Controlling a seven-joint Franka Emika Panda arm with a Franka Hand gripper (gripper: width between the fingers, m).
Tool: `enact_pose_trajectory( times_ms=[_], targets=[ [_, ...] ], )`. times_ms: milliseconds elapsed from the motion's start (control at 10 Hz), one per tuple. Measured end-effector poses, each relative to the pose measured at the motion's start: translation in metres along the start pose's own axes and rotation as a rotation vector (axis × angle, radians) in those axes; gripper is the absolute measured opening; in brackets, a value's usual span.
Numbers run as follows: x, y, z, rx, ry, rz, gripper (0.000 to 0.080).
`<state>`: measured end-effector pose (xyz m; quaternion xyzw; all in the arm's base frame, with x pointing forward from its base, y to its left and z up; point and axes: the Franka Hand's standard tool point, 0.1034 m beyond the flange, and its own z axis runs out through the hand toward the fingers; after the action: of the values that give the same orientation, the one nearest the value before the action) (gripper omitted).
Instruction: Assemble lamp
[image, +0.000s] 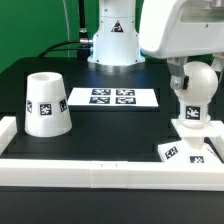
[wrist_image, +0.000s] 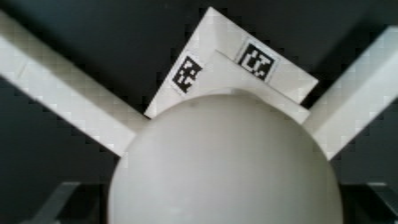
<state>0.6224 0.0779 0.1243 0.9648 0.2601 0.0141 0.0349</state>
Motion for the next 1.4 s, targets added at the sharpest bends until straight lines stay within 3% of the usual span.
enact_pose_trajectory(
  times_ms=[400, 900, 1400],
  targets=[
    [-0.0037, 0.0069, 0.0004, 0.017, 0.000, 0.359, 0.0577],
    [-0.0022, 0.0036, 0.0005, 0.031, -0.003, 0.836, 0.0577],
    [-0.0007, 0.0003, 0.0003, 0.034, -0.008, 1.130, 0.0577]
  ],
)
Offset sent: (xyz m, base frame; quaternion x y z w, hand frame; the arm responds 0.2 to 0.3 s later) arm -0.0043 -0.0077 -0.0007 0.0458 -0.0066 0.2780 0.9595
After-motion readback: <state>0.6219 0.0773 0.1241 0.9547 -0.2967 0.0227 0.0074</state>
